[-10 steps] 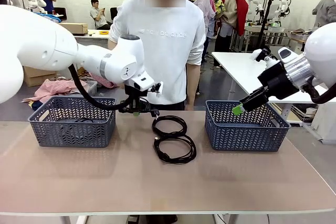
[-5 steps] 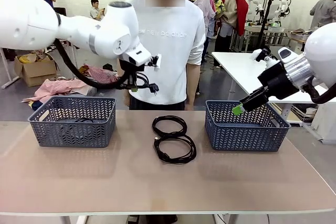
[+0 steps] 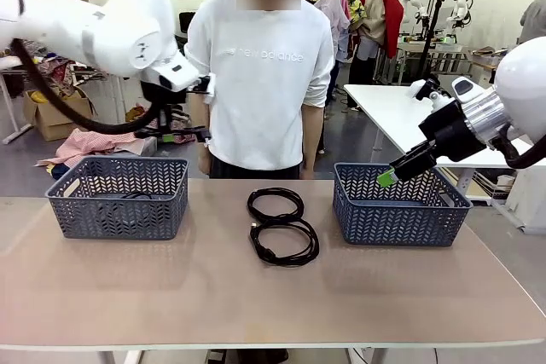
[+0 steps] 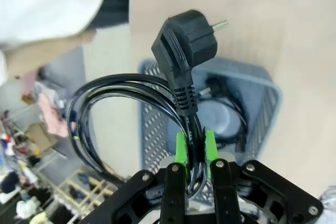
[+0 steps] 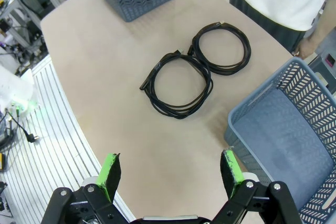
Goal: Organize the cables according to human instructions.
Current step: Pick up a bundle of cables and place it in the basket indicated by the human.
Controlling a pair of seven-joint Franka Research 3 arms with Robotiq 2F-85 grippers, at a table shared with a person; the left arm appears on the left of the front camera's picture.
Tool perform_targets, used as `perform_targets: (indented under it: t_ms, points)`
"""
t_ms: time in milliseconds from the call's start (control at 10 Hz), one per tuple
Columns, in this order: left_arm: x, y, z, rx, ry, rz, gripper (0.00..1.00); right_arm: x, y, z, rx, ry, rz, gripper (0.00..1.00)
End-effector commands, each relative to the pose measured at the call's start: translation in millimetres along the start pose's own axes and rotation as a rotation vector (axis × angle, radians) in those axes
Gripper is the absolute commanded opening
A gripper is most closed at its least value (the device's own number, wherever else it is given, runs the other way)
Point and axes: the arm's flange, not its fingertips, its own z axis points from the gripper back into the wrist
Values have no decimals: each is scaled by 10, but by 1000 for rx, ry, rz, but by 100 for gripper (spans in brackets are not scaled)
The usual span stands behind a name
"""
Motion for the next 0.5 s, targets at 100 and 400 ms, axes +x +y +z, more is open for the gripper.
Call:
perform_targets:
  t_ms: [100, 400]
  points:
    - [-434, -213, -111, -1, 5, 144, 0, -9, -29, -22, 21, -27, 15, 100]
    - [-777, -298, -389, -17, 13, 251, 0, -9, -29, -22, 21, -27, 15, 100]
